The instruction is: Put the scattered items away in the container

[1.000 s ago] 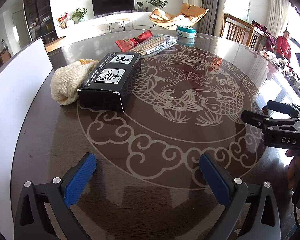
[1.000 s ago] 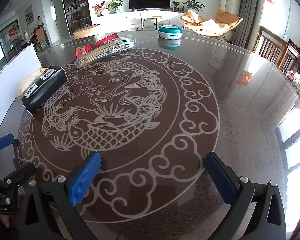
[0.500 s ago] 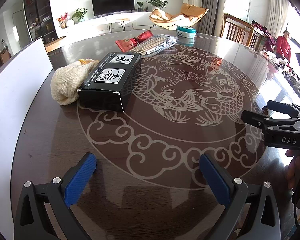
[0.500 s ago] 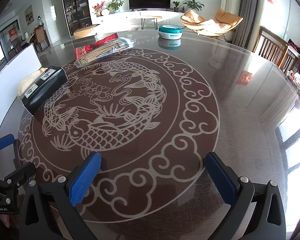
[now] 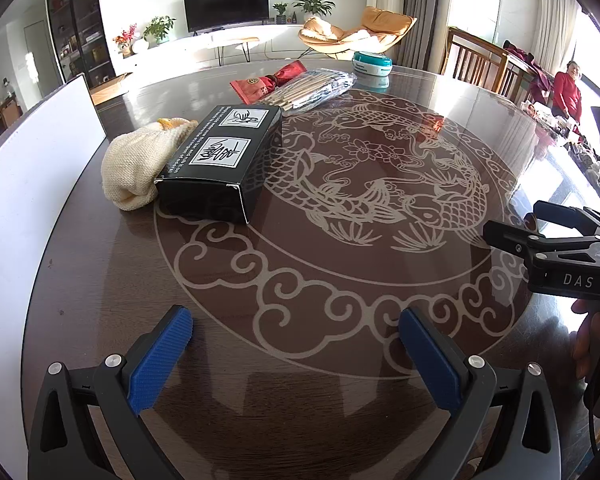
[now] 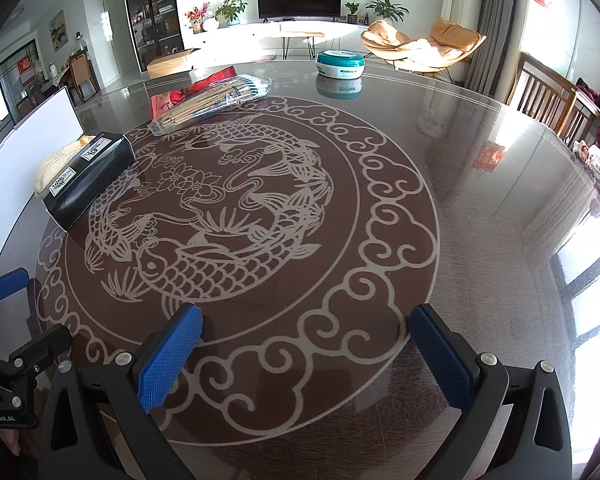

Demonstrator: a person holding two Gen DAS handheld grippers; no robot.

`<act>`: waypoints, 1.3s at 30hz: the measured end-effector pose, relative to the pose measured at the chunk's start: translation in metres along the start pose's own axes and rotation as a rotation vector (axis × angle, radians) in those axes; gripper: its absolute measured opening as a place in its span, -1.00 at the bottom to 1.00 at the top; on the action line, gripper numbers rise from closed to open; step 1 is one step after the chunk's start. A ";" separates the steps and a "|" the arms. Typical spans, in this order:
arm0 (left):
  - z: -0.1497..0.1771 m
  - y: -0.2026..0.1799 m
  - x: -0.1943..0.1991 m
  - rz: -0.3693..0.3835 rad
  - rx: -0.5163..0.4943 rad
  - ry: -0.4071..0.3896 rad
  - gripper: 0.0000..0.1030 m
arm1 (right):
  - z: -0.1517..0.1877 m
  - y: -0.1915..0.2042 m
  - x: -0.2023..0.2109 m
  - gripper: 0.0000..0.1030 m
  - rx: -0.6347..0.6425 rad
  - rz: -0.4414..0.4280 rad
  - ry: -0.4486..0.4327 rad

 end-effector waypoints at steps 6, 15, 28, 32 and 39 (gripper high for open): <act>0.000 0.000 0.000 0.000 0.000 0.000 1.00 | 0.000 0.000 0.000 1.00 0.000 0.000 0.000; 0.000 0.000 0.000 0.000 0.000 0.000 1.00 | 0.000 0.000 0.000 1.00 -0.003 -0.005 -0.001; 0.000 0.000 0.000 0.000 0.000 0.000 1.00 | -0.001 0.003 -0.002 1.00 -0.003 -0.004 -0.001; 0.000 0.000 0.000 0.000 0.000 0.000 1.00 | -0.001 0.003 -0.001 1.00 -0.003 -0.005 -0.001; 0.000 -0.001 -0.003 -0.002 0.002 -0.001 1.00 | -0.001 0.002 -0.001 1.00 -0.003 -0.004 -0.001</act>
Point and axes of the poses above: each gripper's, at about its wrist camera, not at the fingertips, and x roughly against the way its jaws point, y to its left, z to its underside, the point moved 4 cm from there along -x, roughly the way its jaws point, and after that the axes turned 6 degrees about z, right-handed, at the moved point
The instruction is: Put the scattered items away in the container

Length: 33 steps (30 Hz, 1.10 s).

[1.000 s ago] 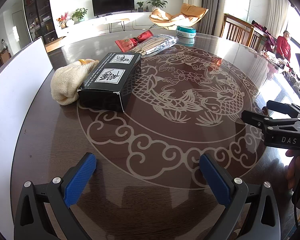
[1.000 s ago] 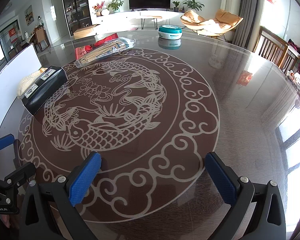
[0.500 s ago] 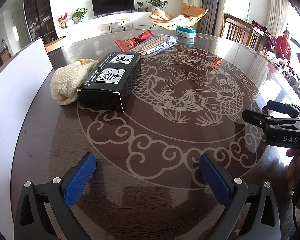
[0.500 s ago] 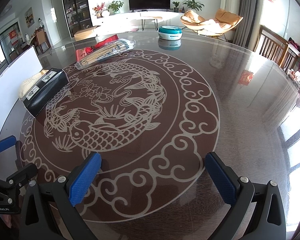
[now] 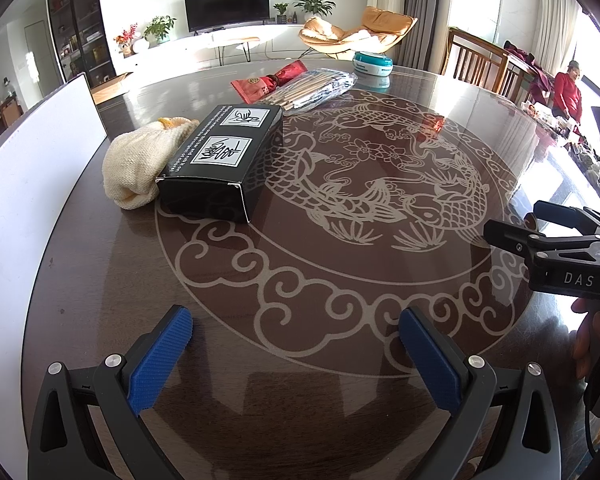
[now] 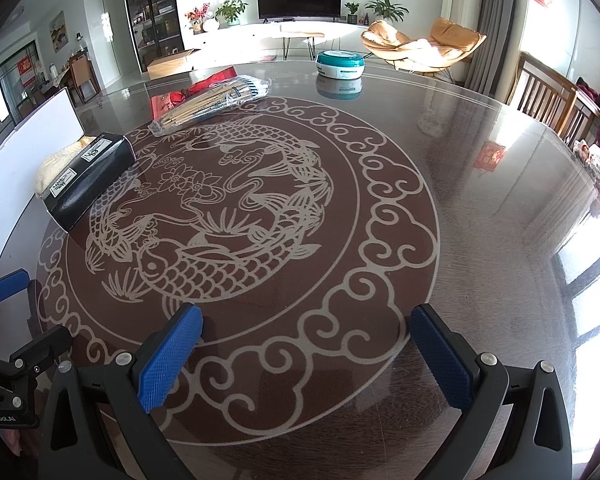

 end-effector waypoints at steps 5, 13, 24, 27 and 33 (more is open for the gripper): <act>0.002 0.008 0.001 -0.002 0.037 -0.015 1.00 | 0.000 0.000 0.000 1.00 -0.002 -0.002 -0.001; -0.008 0.067 0.003 -0.017 0.160 -0.037 1.00 | 0.000 0.000 0.000 1.00 0.001 0.001 0.000; -0.065 0.046 -0.035 0.079 -0.011 -0.041 1.00 | 0.000 0.000 0.000 1.00 0.001 0.001 0.001; -0.071 0.017 -0.042 0.159 -0.136 -0.029 1.00 | 0.000 0.000 0.000 1.00 0.001 0.000 0.000; -0.050 0.032 -0.013 0.170 -0.061 -0.078 1.00 | 0.000 0.000 0.000 1.00 -0.003 -0.005 -0.001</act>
Point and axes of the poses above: each gripper's, at about its wrist camera, not at the fingertips, and x roughly against the way its jaws point, y to its left, z to its underside, the point moved 4 cm from there along -x, roughly the way its jaws point, and after that the axes turned 6 degrees about z, right-handed, at the moved point
